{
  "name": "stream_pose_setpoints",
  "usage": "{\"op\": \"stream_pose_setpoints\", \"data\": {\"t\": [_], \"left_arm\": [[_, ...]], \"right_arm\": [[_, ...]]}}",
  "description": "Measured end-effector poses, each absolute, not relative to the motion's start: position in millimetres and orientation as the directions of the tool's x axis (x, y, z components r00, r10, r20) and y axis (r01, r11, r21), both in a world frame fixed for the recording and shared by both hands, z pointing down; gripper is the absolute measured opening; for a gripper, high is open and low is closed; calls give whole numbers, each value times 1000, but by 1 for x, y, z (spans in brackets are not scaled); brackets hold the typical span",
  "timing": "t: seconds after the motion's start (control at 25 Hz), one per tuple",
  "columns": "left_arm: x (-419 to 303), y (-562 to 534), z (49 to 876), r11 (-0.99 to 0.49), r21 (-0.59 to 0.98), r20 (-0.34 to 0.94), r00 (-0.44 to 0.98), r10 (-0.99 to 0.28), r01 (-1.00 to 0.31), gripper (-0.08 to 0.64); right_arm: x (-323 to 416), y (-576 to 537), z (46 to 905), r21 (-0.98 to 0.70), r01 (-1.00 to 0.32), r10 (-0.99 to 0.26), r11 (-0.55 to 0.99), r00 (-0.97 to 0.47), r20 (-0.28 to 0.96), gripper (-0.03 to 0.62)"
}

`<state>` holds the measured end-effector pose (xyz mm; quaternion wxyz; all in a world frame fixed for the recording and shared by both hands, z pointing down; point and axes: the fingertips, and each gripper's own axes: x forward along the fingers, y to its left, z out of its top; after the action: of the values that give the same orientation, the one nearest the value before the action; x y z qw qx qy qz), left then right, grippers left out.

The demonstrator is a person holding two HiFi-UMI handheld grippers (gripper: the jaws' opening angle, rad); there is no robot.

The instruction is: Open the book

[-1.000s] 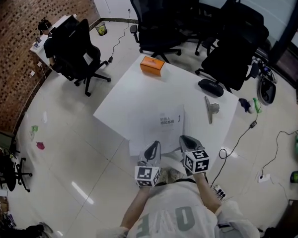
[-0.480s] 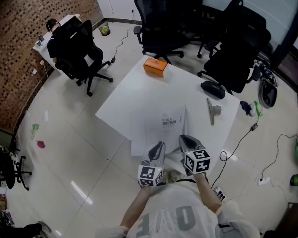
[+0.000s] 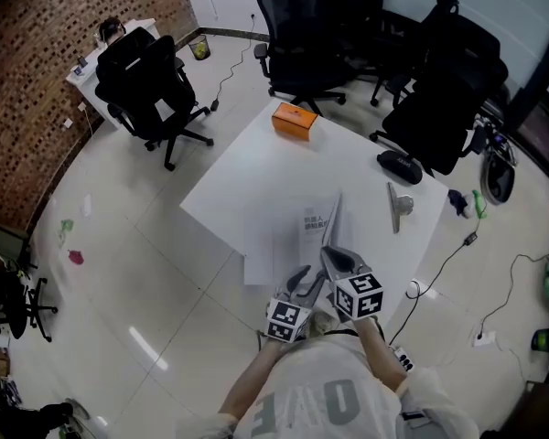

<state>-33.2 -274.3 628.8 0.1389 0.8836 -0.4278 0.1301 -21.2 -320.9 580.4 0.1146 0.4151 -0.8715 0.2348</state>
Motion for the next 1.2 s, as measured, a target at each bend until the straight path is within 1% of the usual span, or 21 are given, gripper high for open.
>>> {"op": "stream_pose_setpoints", "data": {"t": [0.2, 0.36, 0.6, 0.8, 0.84, 0.88, 0.96, 1.0, 1.04, 1.08, 1.2], "left_arm": [[-40, -278, 623, -590, 98, 319, 587, -744, -801, 162], [-45, -276, 621, -587, 101, 306, 586, -750, -803, 152], [-32, -277, 620, -616, 78, 308, 606, -733, -784, 141], [-33, -282, 623, -589, 28, 323, 565, -759, -807, 141], [-34, -283, 623, -576, 15, 324, 549, -770, -817, 128], [-37, -284, 622, -560, 10, 323, 533, -782, -828, 92], [-46, -287, 621, -515, 48, 313, 502, -806, -856, 64], [-51, -289, 620, -489, 80, 311, 488, -816, -869, 41], [-56, -291, 620, -468, 109, 313, 477, -821, -877, 35], [-59, -291, 620, -454, 131, 316, 471, -824, -882, 35], [-63, -289, 617, -435, 168, 303, 466, -831, -885, 35]], "right_arm": [[-34, -321, 577, -301, -751, -642, 587, -659, 393, 20], [-35, -320, 576, -315, -743, -631, 590, -668, 394, 20], [-41, -321, 577, -306, -733, -617, 608, -678, 399, 20], [-46, -320, 576, -291, -722, -605, 628, -688, 401, 17], [-46, -319, 576, -294, -720, -604, 629, -690, 399, 17], [-46, -319, 575, -296, -718, -602, 630, -692, 397, 15], [-46, -320, 574, -302, -714, -602, 632, -697, 389, 25], [-46, -321, 572, -302, -713, -607, 633, -699, 378, 45], [-45, -322, 568, -296, -716, -620, 632, -696, 363, 43], [-42, -324, 564, -283, -726, -638, 627, -687, 348, 4], [-29, -328, 561, -255, -763, -684, 595, -646, 338, 3]]}}
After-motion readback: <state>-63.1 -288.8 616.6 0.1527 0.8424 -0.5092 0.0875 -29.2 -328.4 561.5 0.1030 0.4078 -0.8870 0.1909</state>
